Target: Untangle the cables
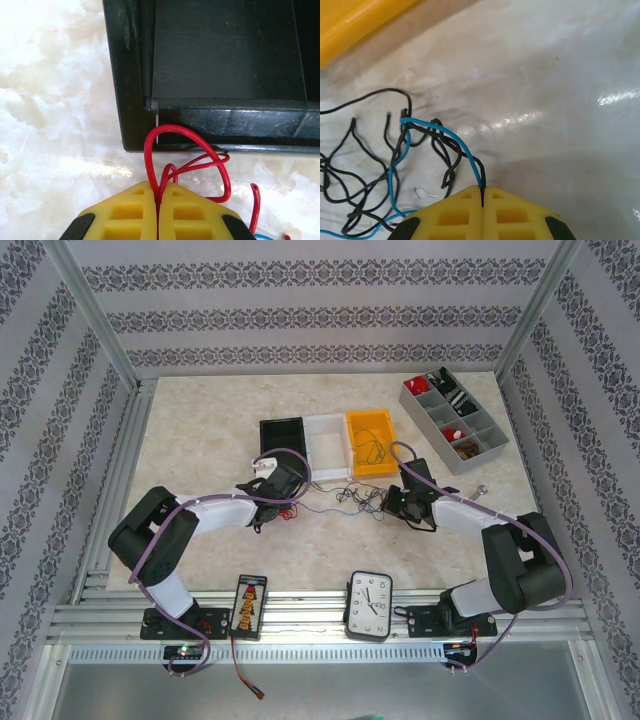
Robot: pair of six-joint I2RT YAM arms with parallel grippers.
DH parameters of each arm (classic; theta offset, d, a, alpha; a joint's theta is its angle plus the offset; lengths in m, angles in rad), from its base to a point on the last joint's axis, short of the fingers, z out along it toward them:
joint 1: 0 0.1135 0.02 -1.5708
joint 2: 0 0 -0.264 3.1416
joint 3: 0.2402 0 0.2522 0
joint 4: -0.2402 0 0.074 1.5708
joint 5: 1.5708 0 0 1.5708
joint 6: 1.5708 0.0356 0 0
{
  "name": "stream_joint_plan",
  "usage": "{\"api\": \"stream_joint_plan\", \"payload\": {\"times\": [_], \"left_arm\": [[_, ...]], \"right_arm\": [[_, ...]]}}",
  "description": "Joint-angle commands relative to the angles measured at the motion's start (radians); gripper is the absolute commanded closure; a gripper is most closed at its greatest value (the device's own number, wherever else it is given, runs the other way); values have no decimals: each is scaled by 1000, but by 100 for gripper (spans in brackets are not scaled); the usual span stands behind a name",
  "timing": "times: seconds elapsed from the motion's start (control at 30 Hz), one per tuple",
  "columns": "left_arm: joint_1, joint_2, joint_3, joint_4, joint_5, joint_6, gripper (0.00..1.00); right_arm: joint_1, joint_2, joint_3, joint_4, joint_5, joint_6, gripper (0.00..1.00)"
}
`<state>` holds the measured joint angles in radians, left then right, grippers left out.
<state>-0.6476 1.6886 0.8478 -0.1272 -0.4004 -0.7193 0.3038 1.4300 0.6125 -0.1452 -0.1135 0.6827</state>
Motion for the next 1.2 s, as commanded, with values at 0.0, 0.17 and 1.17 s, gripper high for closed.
{"api": "stream_joint_plan", "payload": {"times": [0.0, 0.17, 1.17], "left_arm": [[3, 29, -6, -10, 52, 61, 100], [3, 31, -10, 68, 166, 139, 100], [2, -102, 18, 210, 495, 330, 16]], "right_arm": [[16, -24, 18, -10, -11, -28, 82], [65, -106, 32, -23, 35, -100, 52], [168, -35, 11, -25, 43, -170, 100]]}}
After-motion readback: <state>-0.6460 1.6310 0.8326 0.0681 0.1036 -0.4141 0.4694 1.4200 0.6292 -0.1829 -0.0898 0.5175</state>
